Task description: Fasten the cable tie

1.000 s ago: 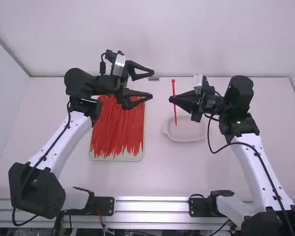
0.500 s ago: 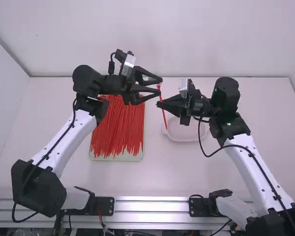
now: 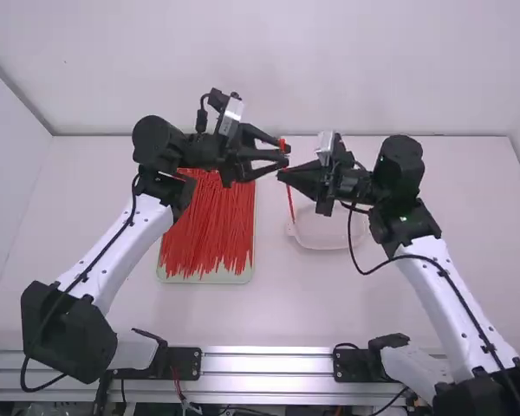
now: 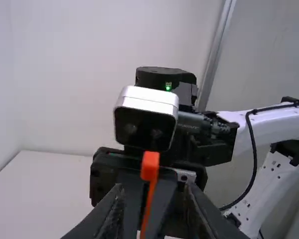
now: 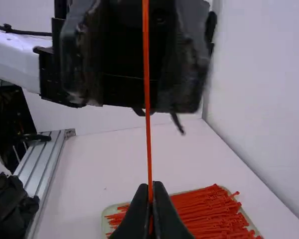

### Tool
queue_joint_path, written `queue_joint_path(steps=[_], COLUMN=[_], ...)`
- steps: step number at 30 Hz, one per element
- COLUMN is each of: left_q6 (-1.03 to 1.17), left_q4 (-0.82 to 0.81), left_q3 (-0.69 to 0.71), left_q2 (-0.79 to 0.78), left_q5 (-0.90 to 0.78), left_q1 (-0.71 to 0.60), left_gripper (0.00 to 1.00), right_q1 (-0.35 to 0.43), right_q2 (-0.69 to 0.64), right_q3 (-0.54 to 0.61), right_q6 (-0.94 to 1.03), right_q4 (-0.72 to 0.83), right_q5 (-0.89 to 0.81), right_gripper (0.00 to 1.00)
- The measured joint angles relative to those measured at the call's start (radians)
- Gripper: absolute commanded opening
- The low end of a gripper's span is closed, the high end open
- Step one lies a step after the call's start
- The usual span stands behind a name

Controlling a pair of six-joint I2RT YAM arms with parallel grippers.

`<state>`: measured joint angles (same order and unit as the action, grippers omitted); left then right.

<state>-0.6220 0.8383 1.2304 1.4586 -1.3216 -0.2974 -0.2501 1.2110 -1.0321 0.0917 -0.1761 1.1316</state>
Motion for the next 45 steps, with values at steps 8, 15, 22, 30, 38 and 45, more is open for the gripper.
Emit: queue_joint_path(steps=[8, 15, 22, 30, 38, 45], left_q6=[-0.011, -0.015, -0.014, 0.051, 0.073, 0.051], left_q4=[0.000, 0.007, -0.009, -0.268, -0.373, -0.395], left_q3=[0.000, 0.000, 0.000, 0.002, 0.002, 0.002], left_q2=[0.000, 0.000, 0.000, 0.000, 0.029, 0.135], left_q5=[0.055, 0.074, 0.084, 0.197, 0.278, 0.288], left_q1=[0.000, 0.000, 0.005, 0.050, 0.152, 0.174], left_gripper=[0.19, 0.02, 0.02, 0.02, 0.02, 0.02], right_q1=[0.000, 0.001, 0.010, 0.019, 0.080, 0.076], right_q2=[0.000, 0.000, 0.000, 0.000, 0.000, 0.000], right_q3=[0.000, 0.000, 0.000, 0.000, 0.000, 0.000], right_q6=[-0.011, -0.012, -0.013, -0.044, 0.032, 0.247], right_q4=[0.000, -0.001, -0.001, 0.024, 0.171, 0.334], right_q5=[0.006, -0.010, -0.009, -0.016, -0.015, -0.050], right_gripper=[0.00, 0.00, 0.20, 0.98, 0.98, 0.98])
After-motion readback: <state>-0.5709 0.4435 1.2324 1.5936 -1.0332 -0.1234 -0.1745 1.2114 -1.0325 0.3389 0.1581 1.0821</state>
